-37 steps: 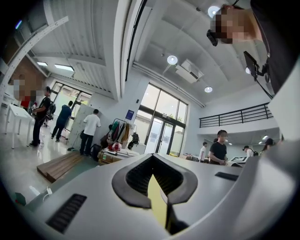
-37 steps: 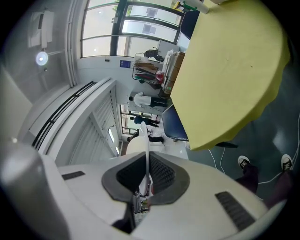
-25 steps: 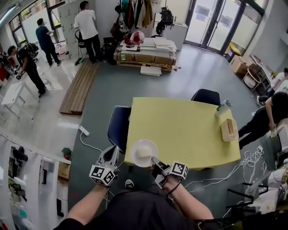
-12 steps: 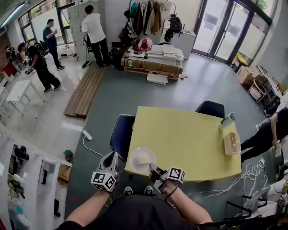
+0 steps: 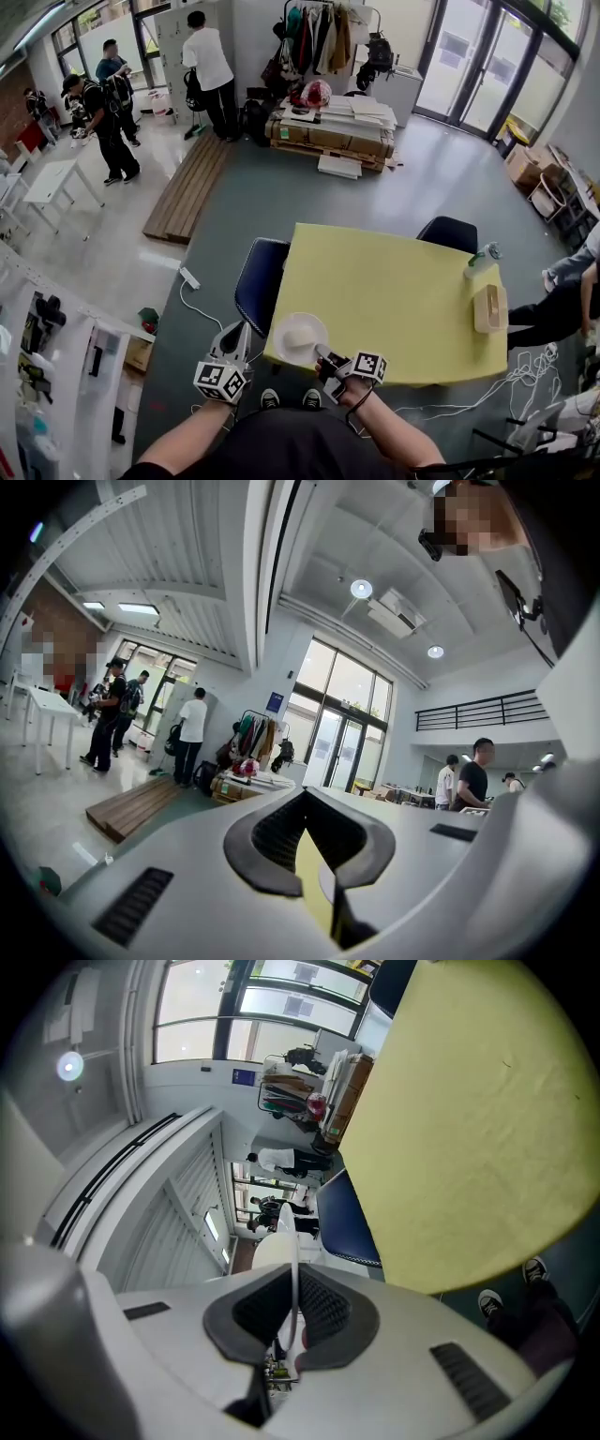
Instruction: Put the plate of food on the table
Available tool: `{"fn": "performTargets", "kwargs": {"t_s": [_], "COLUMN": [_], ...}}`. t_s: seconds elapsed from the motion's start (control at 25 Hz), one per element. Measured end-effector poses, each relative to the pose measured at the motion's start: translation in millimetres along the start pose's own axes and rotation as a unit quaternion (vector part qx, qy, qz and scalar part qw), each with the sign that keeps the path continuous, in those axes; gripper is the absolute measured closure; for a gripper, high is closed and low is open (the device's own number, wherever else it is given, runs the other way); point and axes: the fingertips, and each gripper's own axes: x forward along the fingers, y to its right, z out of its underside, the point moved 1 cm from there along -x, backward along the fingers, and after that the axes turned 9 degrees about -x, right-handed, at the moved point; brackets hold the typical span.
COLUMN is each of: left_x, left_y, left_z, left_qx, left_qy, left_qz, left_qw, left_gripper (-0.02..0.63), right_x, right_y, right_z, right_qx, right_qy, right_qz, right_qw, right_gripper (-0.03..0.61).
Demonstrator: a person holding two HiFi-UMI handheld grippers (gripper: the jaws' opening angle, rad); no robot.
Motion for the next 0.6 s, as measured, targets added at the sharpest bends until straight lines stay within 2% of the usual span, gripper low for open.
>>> {"fn": "performTargets", "kwargs": {"t_s": [0.6], "left_x": [-25], "left_y": [-25], "left_z": [30], "left_qx": [-0.024], "left_qy": [-0.017], "left_qz": [-0.031], "left_qw": [0.9991], "left_gripper": [0.606], "right_x": [25], "right_y": [55], "right_z": [17], "right_qx": [0.011], "right_qy": [-0.006], "right_qz": [0.023], "right_qw": [1.0], "right_gripper": [0.557]}}
